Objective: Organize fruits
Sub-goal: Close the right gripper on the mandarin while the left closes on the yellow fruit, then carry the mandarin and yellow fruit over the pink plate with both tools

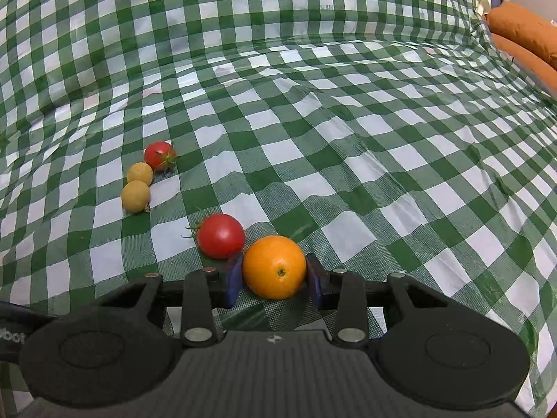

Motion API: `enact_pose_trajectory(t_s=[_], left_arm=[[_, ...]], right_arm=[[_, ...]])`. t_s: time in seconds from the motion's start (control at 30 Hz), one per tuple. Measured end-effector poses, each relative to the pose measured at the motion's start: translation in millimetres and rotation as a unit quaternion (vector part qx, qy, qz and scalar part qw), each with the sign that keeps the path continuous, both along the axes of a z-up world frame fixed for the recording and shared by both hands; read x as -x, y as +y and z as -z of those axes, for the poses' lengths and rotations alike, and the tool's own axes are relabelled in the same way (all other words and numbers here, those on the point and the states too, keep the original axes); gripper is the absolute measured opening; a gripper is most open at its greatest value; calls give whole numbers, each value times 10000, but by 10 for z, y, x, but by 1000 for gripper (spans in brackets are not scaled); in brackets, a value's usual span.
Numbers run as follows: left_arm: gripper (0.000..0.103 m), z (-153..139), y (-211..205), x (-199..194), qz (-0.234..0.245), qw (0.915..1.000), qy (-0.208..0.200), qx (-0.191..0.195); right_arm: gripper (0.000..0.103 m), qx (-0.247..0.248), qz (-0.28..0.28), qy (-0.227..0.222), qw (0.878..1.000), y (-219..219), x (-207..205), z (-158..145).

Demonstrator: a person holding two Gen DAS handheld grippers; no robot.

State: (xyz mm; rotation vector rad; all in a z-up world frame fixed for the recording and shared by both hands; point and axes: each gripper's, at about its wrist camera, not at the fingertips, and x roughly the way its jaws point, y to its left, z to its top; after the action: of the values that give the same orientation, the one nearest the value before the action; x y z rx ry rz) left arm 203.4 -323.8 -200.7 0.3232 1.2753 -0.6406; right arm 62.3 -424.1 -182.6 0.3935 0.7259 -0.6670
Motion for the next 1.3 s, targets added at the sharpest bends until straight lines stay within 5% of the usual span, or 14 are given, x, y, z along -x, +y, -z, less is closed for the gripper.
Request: enact_pose_trajectory(t_s=[0.43, 0.67, 0.73, 0.8, 0.83, 0.87, 1.3], left_arm=[[101, -178, 166, 9, -68, 9998, 31, 190], [98, -10, 11, 56, -30, 9999, -13, 104], [85, -47, 8, 86, 39, 9996, -204, 186], [55, -103, 17, 103, 90, 9995, -215, 203], [33, -129, 33, 103, 82, 9996, -145, 219], [28, -144, 52, 95, 30, 9996, -35, 263], [28, -709, 459, 268, -398, 9968, -544, 433]], right_arm=[[39, -17, 26, 1, 10000, 14, 2, -9], [39, -21, 89, 6, 10000, 15, 18, -9], [40, 5, 71, 34, 10000, 29, 6, -5], [40, 15, 47, 41, 10000, 31, 0, -7], [40, 18, 42, 45, 10000, 29, -3, -7], [40, 26, 35, 49, 10000, 32, -4, -9], [39, 381, 40, -291, 9988, 104, 8, -187]])
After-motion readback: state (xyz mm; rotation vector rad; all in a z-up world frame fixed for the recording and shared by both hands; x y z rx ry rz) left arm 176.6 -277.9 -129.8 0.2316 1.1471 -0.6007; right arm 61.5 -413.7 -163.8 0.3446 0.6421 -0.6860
